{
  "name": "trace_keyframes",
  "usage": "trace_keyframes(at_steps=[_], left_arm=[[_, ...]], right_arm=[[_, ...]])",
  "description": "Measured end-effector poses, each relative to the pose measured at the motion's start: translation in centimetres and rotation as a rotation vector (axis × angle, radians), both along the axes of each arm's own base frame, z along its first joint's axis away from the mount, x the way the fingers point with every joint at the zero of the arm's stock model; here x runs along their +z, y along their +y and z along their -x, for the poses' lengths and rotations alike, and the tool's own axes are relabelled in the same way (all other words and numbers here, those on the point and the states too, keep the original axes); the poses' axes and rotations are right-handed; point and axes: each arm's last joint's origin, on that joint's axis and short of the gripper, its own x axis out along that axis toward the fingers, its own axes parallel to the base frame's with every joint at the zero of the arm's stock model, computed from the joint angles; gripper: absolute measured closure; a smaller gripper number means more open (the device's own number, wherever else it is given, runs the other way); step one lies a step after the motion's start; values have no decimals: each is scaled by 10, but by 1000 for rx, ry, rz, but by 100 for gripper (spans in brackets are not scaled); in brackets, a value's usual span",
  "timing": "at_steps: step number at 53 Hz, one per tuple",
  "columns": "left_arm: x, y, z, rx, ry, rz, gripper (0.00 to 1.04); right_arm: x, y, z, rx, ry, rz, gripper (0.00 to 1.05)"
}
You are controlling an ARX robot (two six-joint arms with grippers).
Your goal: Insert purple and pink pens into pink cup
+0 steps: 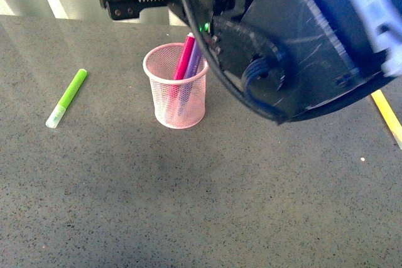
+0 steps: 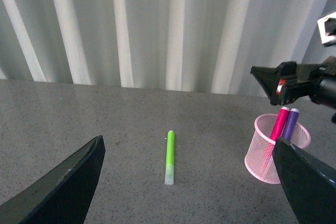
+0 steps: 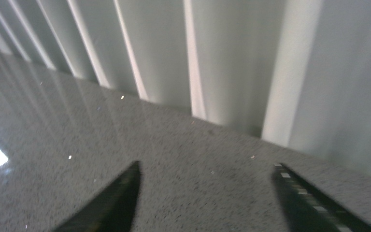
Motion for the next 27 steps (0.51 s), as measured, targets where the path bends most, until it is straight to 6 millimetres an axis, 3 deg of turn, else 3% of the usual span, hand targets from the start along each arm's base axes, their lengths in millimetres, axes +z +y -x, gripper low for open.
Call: trace_keyframes(at_steps=[4,12,22,27], left_arm=[[0,0,0,0,0,0,7],[0,0,0,0,0,0,7],[0,0,0,0,0,0,7],[0,0,0,-1,0,0,7]], right_arm=[[15,-12,7,-71,23,20,7],[47,-66,33,-250,141,51,7],[72,-151,105,-432,241,144,7],[88,-161,121,-449,188,118,7]])
